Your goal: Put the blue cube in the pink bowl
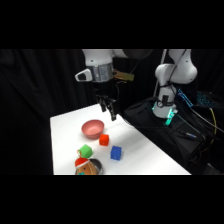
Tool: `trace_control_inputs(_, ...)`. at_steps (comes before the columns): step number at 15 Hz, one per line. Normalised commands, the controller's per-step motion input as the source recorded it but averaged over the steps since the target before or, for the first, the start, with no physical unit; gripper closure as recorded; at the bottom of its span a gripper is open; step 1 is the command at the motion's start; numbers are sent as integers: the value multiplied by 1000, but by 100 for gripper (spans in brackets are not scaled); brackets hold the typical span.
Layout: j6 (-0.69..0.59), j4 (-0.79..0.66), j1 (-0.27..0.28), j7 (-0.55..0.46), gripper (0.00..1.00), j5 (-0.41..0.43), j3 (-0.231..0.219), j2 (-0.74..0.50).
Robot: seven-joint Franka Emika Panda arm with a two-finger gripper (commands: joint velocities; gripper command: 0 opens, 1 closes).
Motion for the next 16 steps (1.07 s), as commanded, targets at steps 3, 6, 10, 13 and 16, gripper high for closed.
trace_control_inputs(3,241,7,88,389,0,-59,46,38)
trace_control_inputs(6,283,-21,64,450,0,-68,10,66)
trace_control_inputs(10,304,-121,68,454,0,-173,-32,10)
trace_control_inputs(13,301,-296,67,374,0,-171,-65,-101)
trace_control_inputs(16,408,-421,77,364,0,-50,-47,-167)
